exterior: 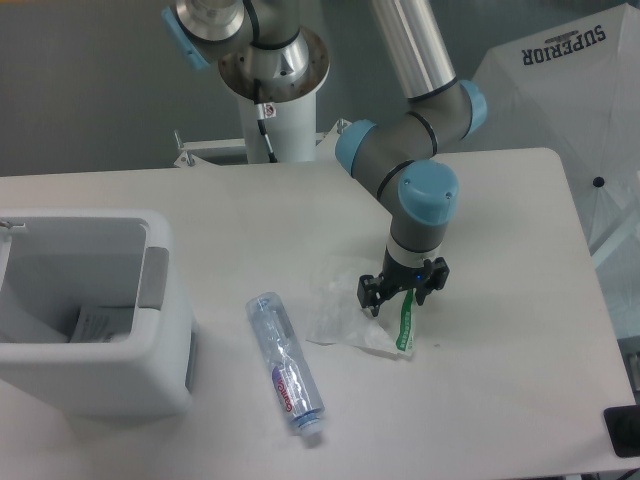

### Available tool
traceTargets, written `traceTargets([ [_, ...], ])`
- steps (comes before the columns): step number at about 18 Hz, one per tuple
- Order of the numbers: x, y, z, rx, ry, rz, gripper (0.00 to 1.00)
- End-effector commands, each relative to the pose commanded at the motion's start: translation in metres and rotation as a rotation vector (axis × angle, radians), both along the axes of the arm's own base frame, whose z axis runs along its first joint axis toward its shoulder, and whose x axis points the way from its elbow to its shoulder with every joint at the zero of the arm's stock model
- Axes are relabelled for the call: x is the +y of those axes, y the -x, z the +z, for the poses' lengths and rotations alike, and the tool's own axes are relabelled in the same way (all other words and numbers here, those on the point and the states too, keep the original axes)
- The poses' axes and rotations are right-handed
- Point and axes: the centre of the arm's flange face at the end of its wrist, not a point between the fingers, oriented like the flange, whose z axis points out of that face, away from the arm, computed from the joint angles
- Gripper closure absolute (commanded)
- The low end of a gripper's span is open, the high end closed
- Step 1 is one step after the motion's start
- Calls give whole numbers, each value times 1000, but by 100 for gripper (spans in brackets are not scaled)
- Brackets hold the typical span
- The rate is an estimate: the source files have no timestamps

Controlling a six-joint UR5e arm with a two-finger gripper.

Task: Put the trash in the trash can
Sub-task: 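Lower the gripper and close it on the plastic wrapper, then lift the wrapper and carry it over the white trash bin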

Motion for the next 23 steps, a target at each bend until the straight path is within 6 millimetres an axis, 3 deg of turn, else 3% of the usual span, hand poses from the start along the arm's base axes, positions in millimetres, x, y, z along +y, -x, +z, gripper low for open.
traceTargets([
  [5, 0, -2, 8, 2, -12, -2, 89],
  [7, 1, -4, 22, 26, -21, -37, 94],
  [12, -3, -3, 72, 103, -63, -35, 94],
  [14, 0, 2, 120, 180, -110, -35, 94],
  [18, 13, 3, 252, 379, -277, -61, 94],
  [20, 30, -2, 314, 460, -367, -88, 94],
  [23, 50, -21, 373, 492, -492, -85, 94],
])
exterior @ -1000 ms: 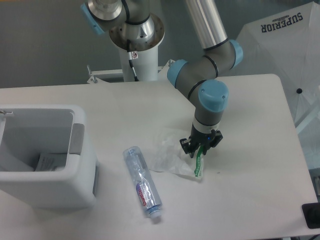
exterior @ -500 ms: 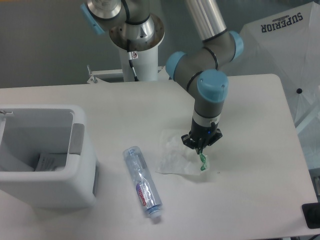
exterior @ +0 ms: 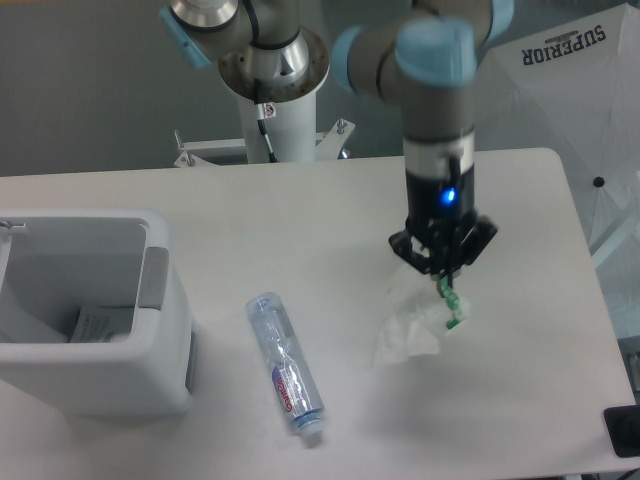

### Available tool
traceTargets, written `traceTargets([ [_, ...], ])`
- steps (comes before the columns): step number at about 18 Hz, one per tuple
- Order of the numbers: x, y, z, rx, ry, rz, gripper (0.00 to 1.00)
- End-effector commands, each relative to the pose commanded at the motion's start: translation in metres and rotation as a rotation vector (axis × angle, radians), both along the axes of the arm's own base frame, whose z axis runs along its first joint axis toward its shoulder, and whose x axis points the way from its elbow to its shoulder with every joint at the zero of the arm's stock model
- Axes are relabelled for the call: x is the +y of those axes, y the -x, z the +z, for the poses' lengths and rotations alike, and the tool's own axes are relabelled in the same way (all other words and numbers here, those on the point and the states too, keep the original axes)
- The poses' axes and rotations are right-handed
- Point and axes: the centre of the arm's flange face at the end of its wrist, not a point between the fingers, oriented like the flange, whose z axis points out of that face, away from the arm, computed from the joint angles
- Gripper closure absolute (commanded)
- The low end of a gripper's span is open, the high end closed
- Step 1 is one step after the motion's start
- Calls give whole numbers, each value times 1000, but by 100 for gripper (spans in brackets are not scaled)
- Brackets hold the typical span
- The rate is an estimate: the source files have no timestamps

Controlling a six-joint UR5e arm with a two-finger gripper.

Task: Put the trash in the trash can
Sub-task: 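Lift the wrapper and carry it over the white trash bin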

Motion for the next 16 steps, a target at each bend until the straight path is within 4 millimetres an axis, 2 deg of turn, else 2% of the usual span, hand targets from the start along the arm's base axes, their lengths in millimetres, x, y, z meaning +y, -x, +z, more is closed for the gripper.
traceTargets([
  [3, 16, -36, 44, 15, -97, -62, 94],
  [6, 32, -70, 67, 29, -137, -130, 94],
  [11, 57, -132, 80, 79, -137, -287, 94],
  [16, 80, -203, 79, 165, -96, -489, 94],
])
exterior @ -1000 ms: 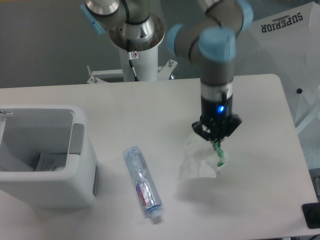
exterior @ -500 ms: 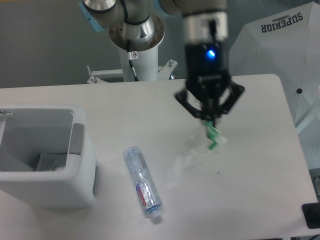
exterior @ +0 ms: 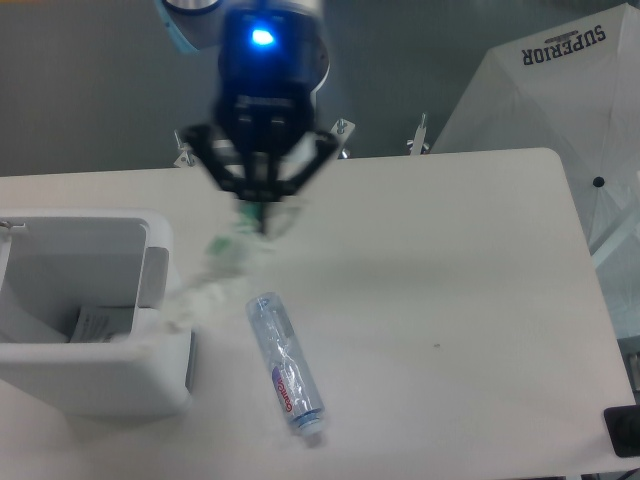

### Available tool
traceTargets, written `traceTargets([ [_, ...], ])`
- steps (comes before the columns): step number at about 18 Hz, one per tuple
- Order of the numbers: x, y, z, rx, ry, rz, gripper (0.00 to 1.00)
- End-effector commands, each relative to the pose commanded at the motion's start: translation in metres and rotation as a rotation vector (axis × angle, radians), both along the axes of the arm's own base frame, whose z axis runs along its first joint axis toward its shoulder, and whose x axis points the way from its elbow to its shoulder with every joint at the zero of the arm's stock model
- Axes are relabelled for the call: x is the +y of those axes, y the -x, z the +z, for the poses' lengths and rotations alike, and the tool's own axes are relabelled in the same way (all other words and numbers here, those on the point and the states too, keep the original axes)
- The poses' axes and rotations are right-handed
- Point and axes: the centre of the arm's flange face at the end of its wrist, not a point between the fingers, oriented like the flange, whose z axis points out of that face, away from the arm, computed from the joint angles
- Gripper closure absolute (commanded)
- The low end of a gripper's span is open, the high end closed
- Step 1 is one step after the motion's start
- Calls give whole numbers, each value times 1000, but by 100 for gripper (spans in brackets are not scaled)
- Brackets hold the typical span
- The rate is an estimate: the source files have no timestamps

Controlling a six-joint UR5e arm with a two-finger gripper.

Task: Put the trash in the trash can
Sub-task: 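Lift the wrapper and carry it over the white trash bin, then open the gripper to drop the wrapper into the bin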

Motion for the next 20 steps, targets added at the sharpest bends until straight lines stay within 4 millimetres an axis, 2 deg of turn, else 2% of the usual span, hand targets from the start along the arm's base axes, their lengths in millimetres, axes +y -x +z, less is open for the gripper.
traceTargets([
  [6, 10, -50, -20, 12, 39, -109, 94],
  [9, 12, -58, -34, -10, 58, -119, 94],
  [11, 15, -76, -49, -30, 81, -144, 92],
  [14, 13, -79, -68, -84, 104, -124, 91],
  [16, 15, -79, -79, -95, 123, -124, 85],
  [18, 19, -77, -89, -111, 139, -120, 65],
  [20, 21, -75, -96, -148, 147, -94, 58],
])
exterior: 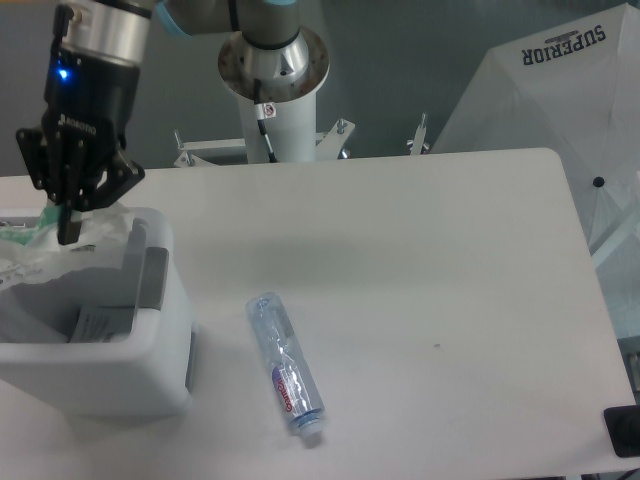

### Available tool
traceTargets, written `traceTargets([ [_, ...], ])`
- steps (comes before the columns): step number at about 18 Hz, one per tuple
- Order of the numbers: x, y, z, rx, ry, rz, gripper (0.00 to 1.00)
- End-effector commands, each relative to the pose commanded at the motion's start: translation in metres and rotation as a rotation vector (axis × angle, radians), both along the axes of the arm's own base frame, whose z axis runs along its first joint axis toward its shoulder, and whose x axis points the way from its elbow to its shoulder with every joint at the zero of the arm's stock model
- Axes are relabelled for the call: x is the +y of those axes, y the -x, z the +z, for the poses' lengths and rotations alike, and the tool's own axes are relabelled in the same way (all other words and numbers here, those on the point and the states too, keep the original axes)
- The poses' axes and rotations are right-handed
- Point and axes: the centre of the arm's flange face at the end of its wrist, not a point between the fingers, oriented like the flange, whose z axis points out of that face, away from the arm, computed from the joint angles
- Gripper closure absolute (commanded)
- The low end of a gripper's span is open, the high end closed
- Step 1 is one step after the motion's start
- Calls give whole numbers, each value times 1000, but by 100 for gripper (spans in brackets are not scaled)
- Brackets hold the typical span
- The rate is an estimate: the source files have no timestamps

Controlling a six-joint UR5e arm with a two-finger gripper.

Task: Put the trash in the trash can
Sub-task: 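Open the gripper to drop the wrapper into the bin, then move the open gripper over the clear water bottle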

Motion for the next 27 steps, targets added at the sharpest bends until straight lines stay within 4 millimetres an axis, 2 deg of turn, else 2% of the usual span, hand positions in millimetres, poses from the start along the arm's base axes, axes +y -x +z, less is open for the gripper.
traceTargets([
  [1, 0, 0, -3, -9, 6, 7, 51],
  [2, 0, 0, -5, -10, 9, 9, 34],
  [3, 0, 1, -8, -12, 14, 8, 9],
  [6, -3, 0, -4, -26, 6, 27, 1],
  [9, -5, 1, 10, -104, -21, 113, 1],
  [10, -6, 9, 20, -114, -39, 141, 1],
  [11, -9, 24, 25, -138, -50, 192, 0],
  [14, -29, 96, 18, -243, -61, 410, 0],
  [17, -34, 161, -10, -278, -32, 514, 0],
  [20, -40, 215, -54, -347, 23, 632, 0],
  [25, -16, 264, -157, -343, 202, 732, 0],
  [27, -4, 277, -184, -360, 243, 740, 0],
])
